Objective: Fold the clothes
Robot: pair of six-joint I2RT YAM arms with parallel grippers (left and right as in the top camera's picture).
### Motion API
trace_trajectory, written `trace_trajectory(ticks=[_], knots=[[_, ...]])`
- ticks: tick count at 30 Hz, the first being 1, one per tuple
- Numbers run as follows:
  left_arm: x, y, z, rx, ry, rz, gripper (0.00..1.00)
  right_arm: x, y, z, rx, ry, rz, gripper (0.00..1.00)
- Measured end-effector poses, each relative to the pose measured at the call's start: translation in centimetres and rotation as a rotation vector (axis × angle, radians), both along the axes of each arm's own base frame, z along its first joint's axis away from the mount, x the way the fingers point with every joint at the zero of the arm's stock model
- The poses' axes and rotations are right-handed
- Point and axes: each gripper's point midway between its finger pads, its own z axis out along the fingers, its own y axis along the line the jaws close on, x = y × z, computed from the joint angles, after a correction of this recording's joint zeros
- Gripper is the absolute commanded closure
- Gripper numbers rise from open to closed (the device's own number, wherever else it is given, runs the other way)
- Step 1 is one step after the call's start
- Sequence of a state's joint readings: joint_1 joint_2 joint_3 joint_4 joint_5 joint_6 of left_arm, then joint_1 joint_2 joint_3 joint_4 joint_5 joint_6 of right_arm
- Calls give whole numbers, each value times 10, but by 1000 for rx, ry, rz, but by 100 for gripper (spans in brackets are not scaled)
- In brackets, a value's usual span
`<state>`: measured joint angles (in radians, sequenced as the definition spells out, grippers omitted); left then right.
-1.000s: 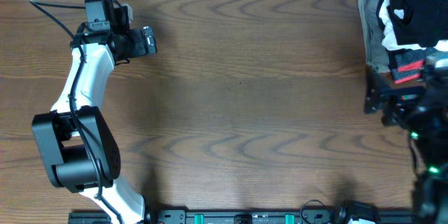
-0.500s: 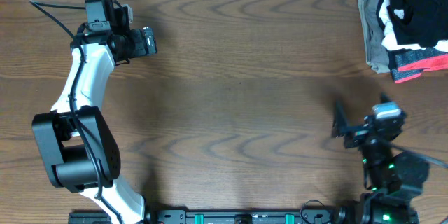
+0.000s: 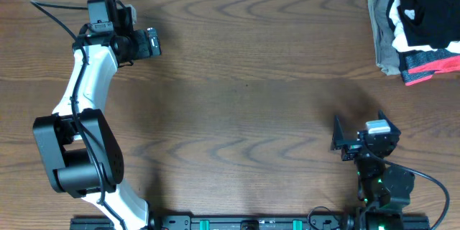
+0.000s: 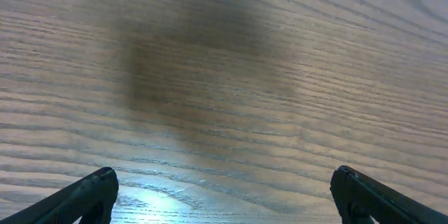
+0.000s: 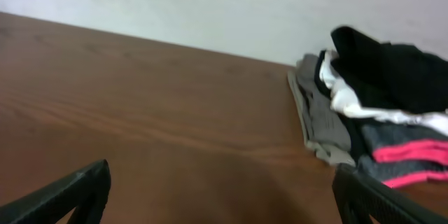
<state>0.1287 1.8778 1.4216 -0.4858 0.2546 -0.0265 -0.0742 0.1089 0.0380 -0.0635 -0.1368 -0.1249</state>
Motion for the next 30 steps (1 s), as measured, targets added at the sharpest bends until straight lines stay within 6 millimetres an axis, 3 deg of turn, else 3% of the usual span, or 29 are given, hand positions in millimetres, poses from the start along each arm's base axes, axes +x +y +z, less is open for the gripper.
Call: trace_trajectory(ticks=[3,10,30], knots=[[0,0,0,0,0,0,2,0,-3,-9,-2,8,-20,1],[0,0,0,0,0,0,2,-3,-6,7,-9,-64,-37,1],[0,0,0,0,0,0,3,-3,-7,7,-9,-63,-41,1]])
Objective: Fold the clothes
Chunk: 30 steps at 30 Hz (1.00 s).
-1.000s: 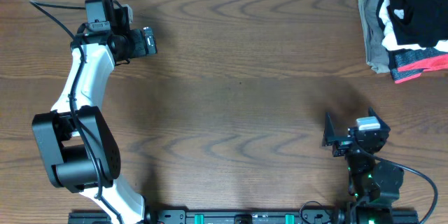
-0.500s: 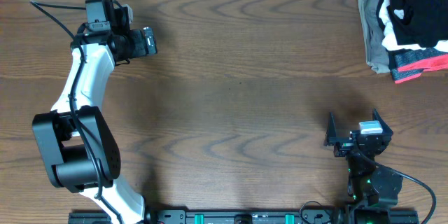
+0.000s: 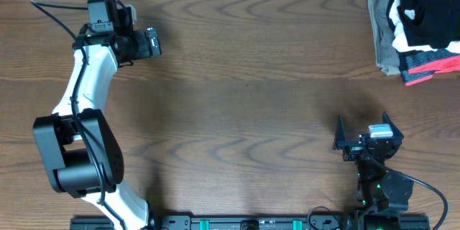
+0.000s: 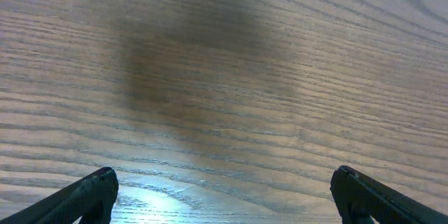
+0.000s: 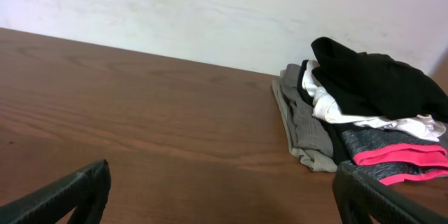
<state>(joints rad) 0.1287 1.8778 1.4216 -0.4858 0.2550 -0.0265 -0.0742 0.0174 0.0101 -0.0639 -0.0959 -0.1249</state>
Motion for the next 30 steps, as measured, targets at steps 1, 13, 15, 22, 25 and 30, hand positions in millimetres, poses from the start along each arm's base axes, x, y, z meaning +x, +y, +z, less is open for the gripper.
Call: trace_trajectory(ticks=[1,13,15,22,25,30], knots=[[0,0,0,0,0,0,2,0,0,0,0,0,0,1],[-20,-1,1,-4,67,5,2,0,0,0,0,0,0,1],[-37,-3,17,-5,80,5,2,0,0,0,0,0,0,1],[-61,-11,131,22,-181,-7,2,0,0,0,0,0,0,1],[-66,-20,179,40,-355,-27,2,0,0,0,0,0,0,1],[-86,-38,218,54,-606,-69,2,0,0,0,0,0,0,1]])
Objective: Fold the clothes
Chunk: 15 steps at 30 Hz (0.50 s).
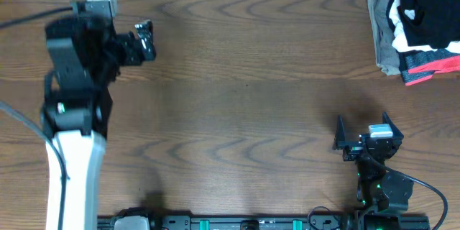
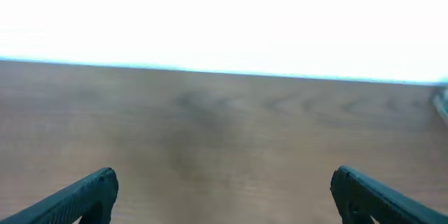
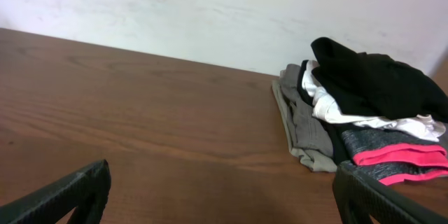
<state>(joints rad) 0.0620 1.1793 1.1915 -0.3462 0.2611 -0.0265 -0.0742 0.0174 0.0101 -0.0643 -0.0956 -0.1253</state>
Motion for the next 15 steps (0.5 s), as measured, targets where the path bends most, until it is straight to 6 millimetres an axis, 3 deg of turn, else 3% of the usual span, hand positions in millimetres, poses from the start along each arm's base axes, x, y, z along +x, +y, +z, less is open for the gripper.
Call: trace_trajectory(ticks=[4,15], knots=[[-22,-4,-6,5,-84,-7,2,0,0,0,0,0,0,1],[-83,-7,-75,17,-301,-8,2,0,0,0,0,0,-3,1]])
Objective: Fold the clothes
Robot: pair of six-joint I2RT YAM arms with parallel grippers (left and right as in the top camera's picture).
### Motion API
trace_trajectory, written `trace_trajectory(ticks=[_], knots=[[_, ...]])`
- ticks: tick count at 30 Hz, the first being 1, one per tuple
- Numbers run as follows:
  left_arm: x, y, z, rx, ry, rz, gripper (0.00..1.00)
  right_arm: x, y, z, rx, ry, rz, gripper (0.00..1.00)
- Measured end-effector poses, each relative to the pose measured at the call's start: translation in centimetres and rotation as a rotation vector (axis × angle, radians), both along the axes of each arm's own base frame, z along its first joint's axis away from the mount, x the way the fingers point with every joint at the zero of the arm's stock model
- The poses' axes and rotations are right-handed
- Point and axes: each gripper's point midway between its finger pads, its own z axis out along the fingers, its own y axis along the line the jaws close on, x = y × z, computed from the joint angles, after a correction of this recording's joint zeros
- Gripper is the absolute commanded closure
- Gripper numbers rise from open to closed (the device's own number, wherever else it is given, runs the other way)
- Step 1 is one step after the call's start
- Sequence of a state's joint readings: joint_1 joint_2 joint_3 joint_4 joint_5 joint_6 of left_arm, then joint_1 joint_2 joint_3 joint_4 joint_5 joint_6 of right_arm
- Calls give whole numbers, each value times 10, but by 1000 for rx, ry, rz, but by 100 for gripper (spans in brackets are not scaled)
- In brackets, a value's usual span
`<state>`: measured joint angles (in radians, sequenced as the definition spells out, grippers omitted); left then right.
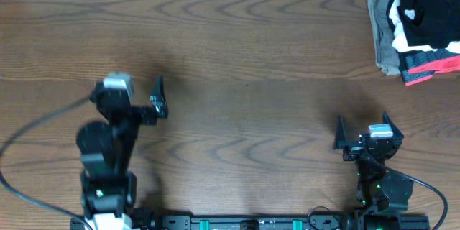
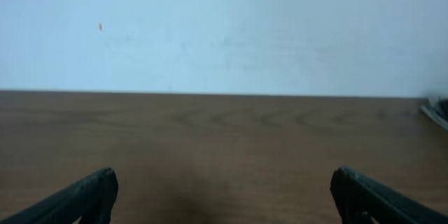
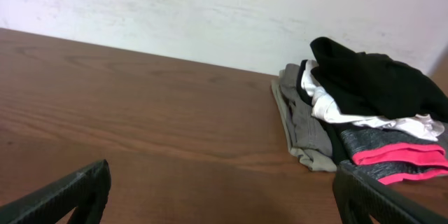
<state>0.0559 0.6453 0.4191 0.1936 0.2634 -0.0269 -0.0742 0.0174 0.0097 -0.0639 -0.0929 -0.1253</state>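
A pile of folded clothes (image 1: 417, 29) lies at the table's far right corner: grey, black, white and a dark piece with a pink band. The right wrist view shows the same clothes (image 3: 357, 112) ahead and to the right. My right gripper (image 1: 363, 133) sits open near the front right edge, nothing between its fingers. My left gripper (image 1: 158, 95) is open too, at the front left, drawn back over its base. Only bare table and the wall lie ahead of the left gripper (image 2: 224, 196).
The wooden table (image 1: 237, 79) spans the whole overhead view. A pale wall (image 3: 175, 7) runs along its far edge. Both arm bases stand at the front edge.
My left arm has drawn back from the far left of the table to the front left, near its base, gripper still open. The right arm has not moved.
My left arm reached to the far left corner with its open gripper looking down at bare wood; the right gripper was near the front right. The right arm then settled slightly. The left gripper lifted toward the wall and now sits back at the front left.
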Motion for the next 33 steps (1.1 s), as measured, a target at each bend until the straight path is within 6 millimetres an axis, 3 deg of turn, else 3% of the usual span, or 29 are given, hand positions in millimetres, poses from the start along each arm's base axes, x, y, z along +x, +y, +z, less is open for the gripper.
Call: trace_trajectory(ticks=[10,16,28,33], knots=[[-36,-2,-57,6,-93,1,2,0,0,0,0,1,0,1],[-44,1,-66,8,-121,13,2,0,0,0,0,1,0,1],[-55,2,-106,7,27,22,2,0,0,0,0,1,0,1],[-58,3,-92,19,-29,25,2,0,0,0,0,0,-1,1]])
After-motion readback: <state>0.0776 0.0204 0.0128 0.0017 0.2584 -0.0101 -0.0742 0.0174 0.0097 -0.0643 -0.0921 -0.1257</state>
